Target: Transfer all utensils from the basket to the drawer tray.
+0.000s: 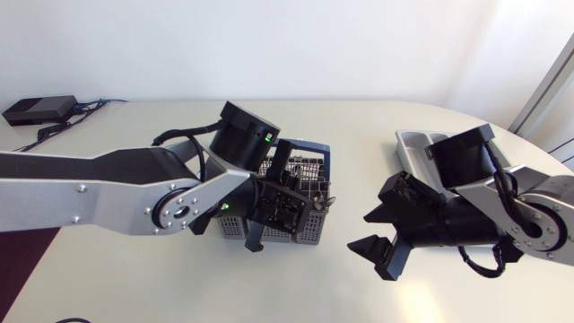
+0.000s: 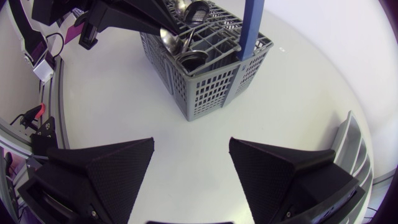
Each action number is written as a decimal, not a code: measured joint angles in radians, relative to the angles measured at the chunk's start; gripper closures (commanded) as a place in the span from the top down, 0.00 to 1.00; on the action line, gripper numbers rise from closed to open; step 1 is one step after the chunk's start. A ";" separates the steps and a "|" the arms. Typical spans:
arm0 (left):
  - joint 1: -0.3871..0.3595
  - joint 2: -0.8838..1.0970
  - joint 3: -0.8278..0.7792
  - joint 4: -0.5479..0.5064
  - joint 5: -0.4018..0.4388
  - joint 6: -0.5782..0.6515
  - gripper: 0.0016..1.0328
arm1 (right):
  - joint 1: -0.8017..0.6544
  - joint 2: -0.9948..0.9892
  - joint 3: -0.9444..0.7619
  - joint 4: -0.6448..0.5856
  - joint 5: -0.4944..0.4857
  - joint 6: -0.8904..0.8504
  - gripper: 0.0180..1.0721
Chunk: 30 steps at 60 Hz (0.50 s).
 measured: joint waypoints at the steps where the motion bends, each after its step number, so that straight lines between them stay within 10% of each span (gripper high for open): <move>1: 0.000 0.000 0.000 0.000 0.000 0.000 0.03 | 0.000 0.000 -0.001 0.000 0.000 0.000 0.83; 30: 0.000 -0.048 0.000 0.014 0.000 -0.008 0.03 | 0.001 -0.013 -0.027 0.003 0.000 0.000 0.83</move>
